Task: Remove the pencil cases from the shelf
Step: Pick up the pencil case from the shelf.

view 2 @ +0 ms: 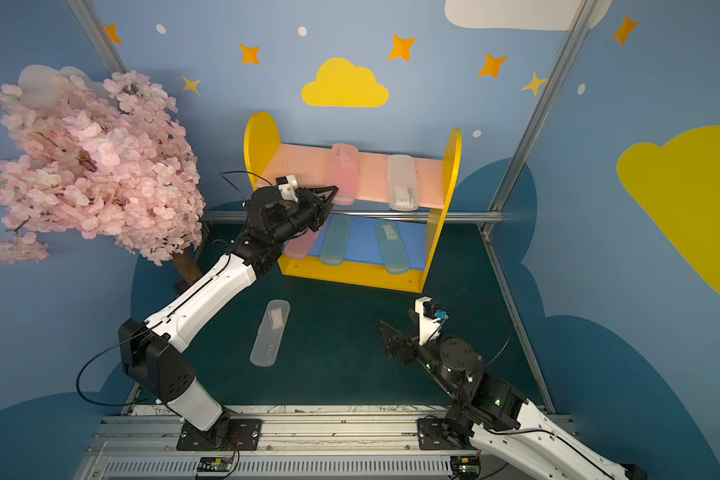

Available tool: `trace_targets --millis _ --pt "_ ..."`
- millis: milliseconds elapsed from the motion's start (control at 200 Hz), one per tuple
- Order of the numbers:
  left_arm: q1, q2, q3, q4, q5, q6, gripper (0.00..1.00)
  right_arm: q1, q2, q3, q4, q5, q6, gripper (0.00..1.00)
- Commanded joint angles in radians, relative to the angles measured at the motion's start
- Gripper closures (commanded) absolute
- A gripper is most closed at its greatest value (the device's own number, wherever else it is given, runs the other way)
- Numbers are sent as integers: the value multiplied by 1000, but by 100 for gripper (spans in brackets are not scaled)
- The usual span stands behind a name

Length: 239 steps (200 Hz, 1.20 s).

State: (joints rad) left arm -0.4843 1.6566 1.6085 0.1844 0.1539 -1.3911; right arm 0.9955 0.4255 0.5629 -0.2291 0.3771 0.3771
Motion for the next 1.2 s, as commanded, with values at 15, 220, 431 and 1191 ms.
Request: trace_targets --millis 15,220,431,1191 --pt "4 -91 -53 65 34 51 91 -6 -6 30 -8 -12 -14 1" --pt "4 -260 -241 130 71 85 94 -5 27 51 22 -94 -11 1" --pt "4 -471 -489 149 151 91 97 -9 77 85 69 -167 83 1" --pt "-46 -1088 -1039 143 257 189 97 -119 371 181 468 -572 500 11"
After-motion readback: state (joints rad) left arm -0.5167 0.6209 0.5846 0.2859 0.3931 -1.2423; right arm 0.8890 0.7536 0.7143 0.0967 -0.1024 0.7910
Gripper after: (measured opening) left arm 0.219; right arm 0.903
